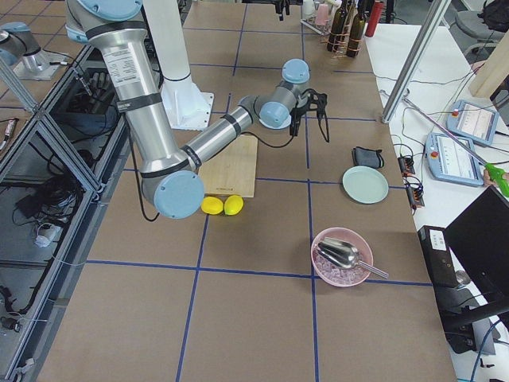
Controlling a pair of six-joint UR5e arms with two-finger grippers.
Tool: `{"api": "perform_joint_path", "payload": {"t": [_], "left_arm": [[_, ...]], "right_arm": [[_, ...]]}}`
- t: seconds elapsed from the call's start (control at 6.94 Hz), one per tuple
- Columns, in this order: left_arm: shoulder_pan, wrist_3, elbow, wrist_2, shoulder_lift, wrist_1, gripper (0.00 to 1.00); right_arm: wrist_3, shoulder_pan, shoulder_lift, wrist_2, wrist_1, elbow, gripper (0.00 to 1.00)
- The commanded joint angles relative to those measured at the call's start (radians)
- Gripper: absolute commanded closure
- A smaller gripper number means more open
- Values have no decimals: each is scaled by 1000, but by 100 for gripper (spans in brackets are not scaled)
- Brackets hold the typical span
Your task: Pick orange to plate
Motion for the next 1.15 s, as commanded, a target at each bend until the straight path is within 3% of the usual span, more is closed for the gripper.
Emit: {"api": "perform_joint_path", "payload": {"t": [0.0,0.29,0.43,0.58,1.01], "left_arm": [[-171,321,8,-1,-15,231,0],[-314,454,-4,1,-157,582,0],[-368,479,-15,1,-250,764,0],[-391,482,-1,2,-323,909,0],[-372,556,-32,-8,-185,913,0]], "right_arm": [[-526,185,-137,24,-171,-11,0],[-953,348,-209,24,-362,-15,0],[-1080,423,-253,26,-376,-19,0],[-1090,433,-268,38,-381,-17,0],[-1060,428,-254,73,-375,-29,0]]}}
